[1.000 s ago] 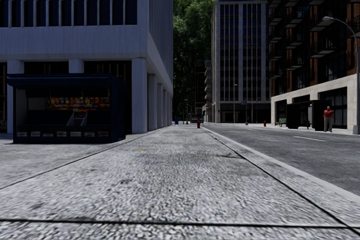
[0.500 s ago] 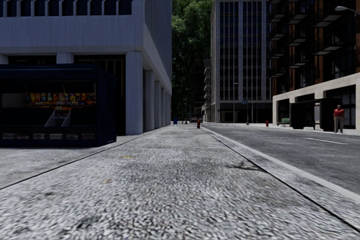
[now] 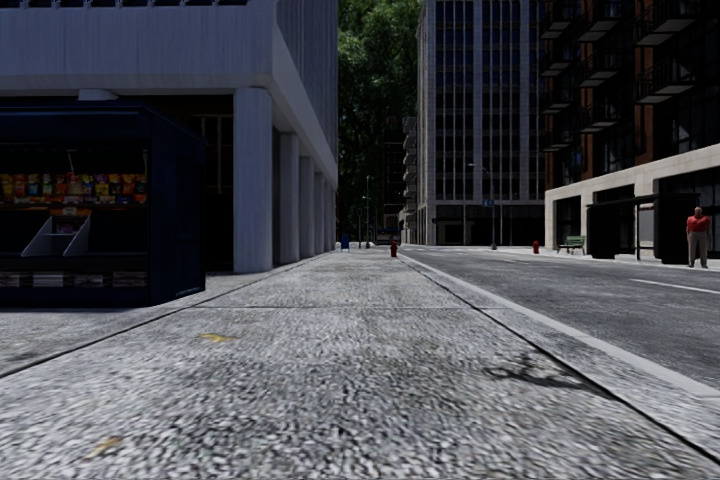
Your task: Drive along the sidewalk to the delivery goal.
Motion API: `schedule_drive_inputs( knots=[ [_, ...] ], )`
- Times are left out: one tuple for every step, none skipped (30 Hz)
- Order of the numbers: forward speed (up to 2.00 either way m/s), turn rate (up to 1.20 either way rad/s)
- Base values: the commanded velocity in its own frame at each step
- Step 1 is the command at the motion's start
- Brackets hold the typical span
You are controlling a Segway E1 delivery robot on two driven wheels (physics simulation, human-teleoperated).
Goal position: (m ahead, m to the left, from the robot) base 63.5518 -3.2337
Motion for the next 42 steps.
schedule_drive_inputs(
  knots=[
    [2.00,0.00],
    [2.00,0.00],
    [2.00,0.00],
    [2.00,0.00],
    [2.00,0.00],
    [2.00,0.00],
    [2.00,0.00],
    [2.00,0.00],
    [2.00,0.00],
    [2.00,0.00],
    [2.00,0.00],
    [2.00,0.00],
    [2.00,0.00],
    [2.00,0.00],
    [2.00,0.00],
    [2.00,0.00],
    [2.00,0.00],
    [2.00,0.00],
    [2.00,0.00],
    [2.00,0.00],
    [2.00,0.00],
    [2.00,0.00],
    [2.00,0.00],
    [2.00,0.00],
    [2.00,0.00],
    [2.00,0.00],
    [2.00,0.00],
    [2.00,0.00],
    [2.00,0.00],
    [2.00,0.00],
    [2.00,0.00],
    [2.00,0.00],
    [2.00,0.00],
    [2.00,0.00],
    [2.00,0.00],
    [2.00,0.00],
    [2.00,0.00],
    [2.00,0.00],
    [2.00,0.00],
    [2.00,0.00],
    [2.00,0.00],
    [2.00,0.00]
  ],
)
